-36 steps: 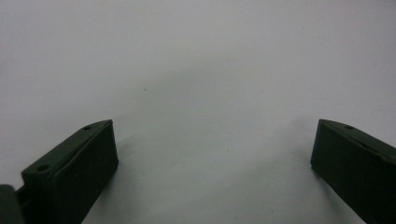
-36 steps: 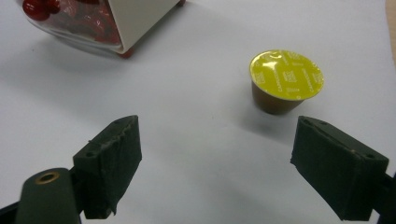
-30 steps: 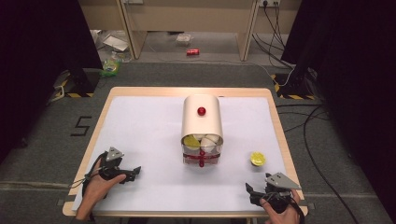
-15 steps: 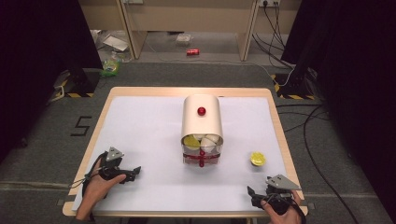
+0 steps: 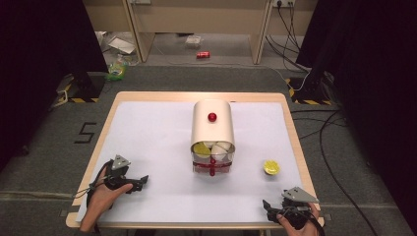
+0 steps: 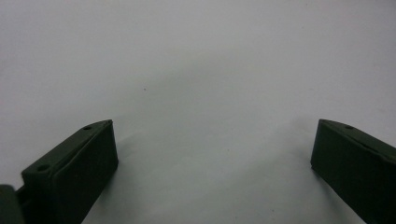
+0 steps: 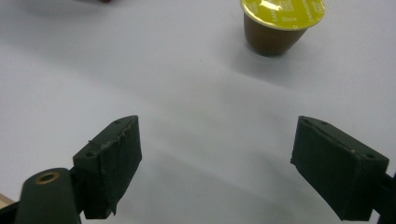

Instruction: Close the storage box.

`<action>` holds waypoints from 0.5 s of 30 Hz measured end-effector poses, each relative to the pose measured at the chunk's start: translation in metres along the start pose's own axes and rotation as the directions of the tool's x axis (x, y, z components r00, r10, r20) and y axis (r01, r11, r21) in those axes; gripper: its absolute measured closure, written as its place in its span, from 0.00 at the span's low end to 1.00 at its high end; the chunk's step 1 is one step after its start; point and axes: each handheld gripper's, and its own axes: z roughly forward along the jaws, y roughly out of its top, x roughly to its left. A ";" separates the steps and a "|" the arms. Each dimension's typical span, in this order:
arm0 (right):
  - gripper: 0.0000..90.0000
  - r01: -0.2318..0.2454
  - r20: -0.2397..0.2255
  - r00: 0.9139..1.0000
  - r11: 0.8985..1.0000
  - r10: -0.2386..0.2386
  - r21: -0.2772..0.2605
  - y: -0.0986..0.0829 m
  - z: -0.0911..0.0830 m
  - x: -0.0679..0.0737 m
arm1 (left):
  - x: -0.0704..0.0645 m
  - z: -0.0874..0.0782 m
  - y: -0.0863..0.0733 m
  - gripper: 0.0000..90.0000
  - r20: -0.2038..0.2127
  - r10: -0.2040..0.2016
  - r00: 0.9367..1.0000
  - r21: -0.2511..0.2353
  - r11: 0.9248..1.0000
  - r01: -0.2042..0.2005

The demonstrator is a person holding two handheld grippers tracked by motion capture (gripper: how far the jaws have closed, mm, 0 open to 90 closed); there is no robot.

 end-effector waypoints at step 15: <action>0.18 0.000 -0.002 1.000 1.000 0.000 0.013 -0.008 -0.005 0.000 | 0.000 0.000 0.000 0.00 0.000 0.000 1.000 0.000 1.000 0.000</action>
